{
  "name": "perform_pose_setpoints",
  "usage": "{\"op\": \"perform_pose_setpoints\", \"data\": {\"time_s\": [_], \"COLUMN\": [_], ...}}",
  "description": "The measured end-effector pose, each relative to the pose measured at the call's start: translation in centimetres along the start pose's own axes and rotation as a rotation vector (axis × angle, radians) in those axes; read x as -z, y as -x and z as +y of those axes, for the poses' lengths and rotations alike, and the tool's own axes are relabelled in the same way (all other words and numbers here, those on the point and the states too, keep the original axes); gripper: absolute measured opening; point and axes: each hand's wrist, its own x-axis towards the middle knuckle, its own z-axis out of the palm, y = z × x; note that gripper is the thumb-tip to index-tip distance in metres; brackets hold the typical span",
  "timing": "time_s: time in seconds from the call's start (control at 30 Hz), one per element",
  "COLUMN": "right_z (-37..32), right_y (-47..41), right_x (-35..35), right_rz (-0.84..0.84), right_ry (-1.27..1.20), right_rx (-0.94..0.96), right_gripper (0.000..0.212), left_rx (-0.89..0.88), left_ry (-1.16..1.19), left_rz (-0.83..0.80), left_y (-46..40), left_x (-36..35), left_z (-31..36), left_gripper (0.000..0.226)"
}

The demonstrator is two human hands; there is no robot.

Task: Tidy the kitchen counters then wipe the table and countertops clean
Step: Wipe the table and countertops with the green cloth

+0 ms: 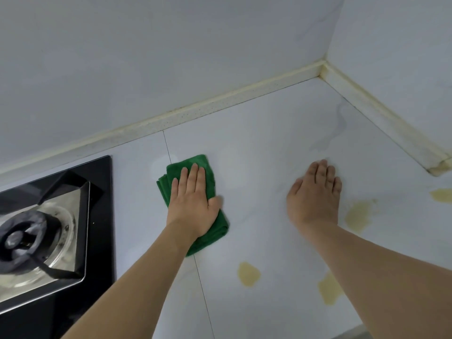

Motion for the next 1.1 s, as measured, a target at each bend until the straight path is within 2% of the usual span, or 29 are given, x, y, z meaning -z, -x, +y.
{"op": "perform_pose_setpoints", "data": {"time_s": [0.1,0.4,0.97,1.1], "right_z": [0.0,0.4,0.0,0.1], "right_y": [0.0,-0.3,-0.2,-0.2], "right_x": [0.1,-0.5,-0.3,-0.6], "right_rz": [-0.013,0.014,0.025,0.04], "right_ry": [-0.009,-0.012,-0.039,-0.039], "right_rx": [0.002,0.015,0.0,0.011], "right_gripper": [0.06,0.06,0.059,0.059], "left_rx": [-0.037,-0.009,0.053,0.03], "left_ry": [-0.025,-0.001,-0.022,-0.045], "left_rz": [-0.019,0.005,0.008,0.001], "left_y": [1.8,-2.6,8.5,8.0], "left_x": [-0.2,0.8,-1.8,-1.8], "left_z": [-0.7,-3.0,0.3,-0.1], "left_gripper": [0.094,0.097,0.089,0.09]}}
